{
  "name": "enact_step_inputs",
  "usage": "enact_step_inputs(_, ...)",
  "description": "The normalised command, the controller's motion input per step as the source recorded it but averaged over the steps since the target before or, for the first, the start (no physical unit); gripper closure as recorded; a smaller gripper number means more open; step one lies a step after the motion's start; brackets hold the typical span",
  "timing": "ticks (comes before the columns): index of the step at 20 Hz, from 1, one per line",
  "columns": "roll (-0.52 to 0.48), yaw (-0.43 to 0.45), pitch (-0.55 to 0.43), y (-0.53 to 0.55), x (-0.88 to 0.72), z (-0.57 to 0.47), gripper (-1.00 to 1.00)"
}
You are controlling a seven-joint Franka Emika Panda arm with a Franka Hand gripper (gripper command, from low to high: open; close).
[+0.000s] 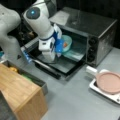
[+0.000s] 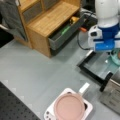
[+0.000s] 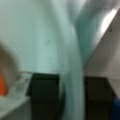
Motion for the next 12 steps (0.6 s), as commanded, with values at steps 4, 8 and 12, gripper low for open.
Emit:
enact_step_inputs(4, -0.104, -0.065, -0.065, 0.11, -0.12, -0.02, 1.00)
enact_step_inputs(8, -0.105, -0.057, -0.060, 0.11, -0.13, -0.04, 1.00)
enact_step_inputs(12, -0.096, -0.056, -0.042, 0.11, -0.13, -0.03, 1.00)
